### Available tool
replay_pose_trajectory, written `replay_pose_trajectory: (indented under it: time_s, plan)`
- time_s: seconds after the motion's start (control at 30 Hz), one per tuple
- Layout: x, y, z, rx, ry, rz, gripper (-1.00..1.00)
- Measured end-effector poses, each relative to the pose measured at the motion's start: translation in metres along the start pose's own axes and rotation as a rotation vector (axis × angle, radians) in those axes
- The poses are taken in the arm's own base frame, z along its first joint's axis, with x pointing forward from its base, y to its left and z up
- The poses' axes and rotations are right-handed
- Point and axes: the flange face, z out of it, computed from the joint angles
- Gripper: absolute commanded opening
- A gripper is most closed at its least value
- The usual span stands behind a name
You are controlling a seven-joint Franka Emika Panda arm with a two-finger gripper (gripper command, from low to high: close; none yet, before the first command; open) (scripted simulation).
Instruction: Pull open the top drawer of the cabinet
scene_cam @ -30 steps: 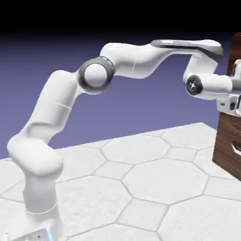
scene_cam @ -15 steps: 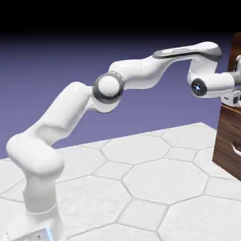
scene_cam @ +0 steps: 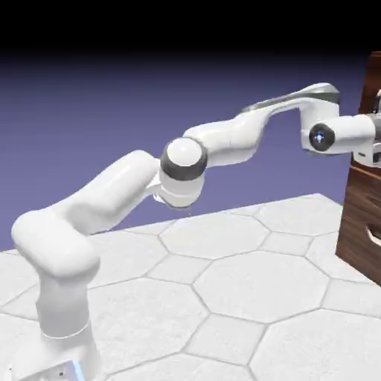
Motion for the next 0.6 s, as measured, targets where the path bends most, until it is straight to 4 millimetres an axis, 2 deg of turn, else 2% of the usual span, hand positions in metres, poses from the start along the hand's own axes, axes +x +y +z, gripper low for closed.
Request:
replay_pose_trajectory:
  time_s: [0.3,0.6]
  plan:
    - [0.000,0.000,-0.037,0.000,0.000,0.000,-1.00]
    - [0.000,0.000,-0.092,0.000,0.000,0.000,-1.00]
